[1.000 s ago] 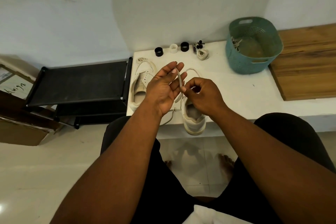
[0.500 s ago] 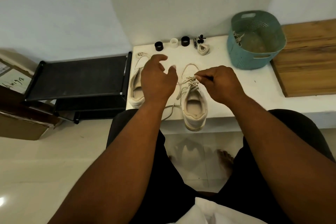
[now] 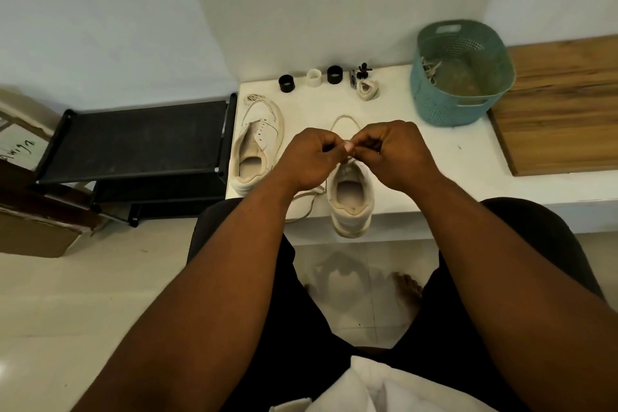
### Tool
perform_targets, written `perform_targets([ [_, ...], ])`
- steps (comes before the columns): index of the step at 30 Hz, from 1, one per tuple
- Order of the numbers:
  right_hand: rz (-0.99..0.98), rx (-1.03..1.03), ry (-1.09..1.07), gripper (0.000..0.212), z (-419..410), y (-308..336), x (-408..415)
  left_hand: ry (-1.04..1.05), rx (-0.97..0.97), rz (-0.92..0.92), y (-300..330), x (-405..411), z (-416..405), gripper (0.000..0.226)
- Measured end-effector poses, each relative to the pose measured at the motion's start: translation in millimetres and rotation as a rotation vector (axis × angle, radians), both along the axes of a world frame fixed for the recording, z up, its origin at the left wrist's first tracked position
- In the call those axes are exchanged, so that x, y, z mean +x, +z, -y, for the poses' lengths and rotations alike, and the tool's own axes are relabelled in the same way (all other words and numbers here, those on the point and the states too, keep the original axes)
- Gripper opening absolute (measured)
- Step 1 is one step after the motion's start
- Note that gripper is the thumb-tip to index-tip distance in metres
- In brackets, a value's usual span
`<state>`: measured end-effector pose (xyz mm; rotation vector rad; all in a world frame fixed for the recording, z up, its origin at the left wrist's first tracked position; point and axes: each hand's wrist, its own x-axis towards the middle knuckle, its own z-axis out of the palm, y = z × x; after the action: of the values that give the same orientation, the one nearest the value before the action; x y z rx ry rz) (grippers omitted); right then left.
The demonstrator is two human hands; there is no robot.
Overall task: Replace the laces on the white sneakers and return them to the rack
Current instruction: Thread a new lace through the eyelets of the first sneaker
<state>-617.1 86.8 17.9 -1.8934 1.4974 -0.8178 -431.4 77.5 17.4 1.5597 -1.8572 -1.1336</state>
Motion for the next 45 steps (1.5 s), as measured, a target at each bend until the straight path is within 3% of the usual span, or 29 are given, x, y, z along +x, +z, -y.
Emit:
perform_targets([
  [3, 0.001, 0.084, -0.063, 0.013, 4, -6, -3, 0.089, -0.002, -0.019, -5, 2, 1, 0.014],
  [8, -0.271, 0.304, -0.028, 0.034, 2, -20, -7, 0.102, -0.043, 0.104, -16, 1, -4, 0.013],
  [20, -0.128, 0.381, -0.215, 0.025, 4, -30, -6, 0.034, -0.224, 0.489, -27, -33, -15, 0.018],
  [24, -0.105, 0.392, -0.218, 0.025, 2, -30, -6, 0.088, -0.236, 0.463, -32, -37, -19, 0.018],
  [32, -0.104, 0.359, -0.204, 0.023, -1, -29, -5, 0.228, -0.102, 0.244, -45, -39, -16, 0.017],
  [39, -0.064, 0.355, -0.177, 0.038, -3, -30, -5, 0.07, -0.103, 0.323, -47, -35, -15, 0.017],
  [45, -0.073, 0.353, -0.173, 0.037, -3, -29, -7, 0.239, -0.078, 0.264, -50, -40, -17, 0.018],
])
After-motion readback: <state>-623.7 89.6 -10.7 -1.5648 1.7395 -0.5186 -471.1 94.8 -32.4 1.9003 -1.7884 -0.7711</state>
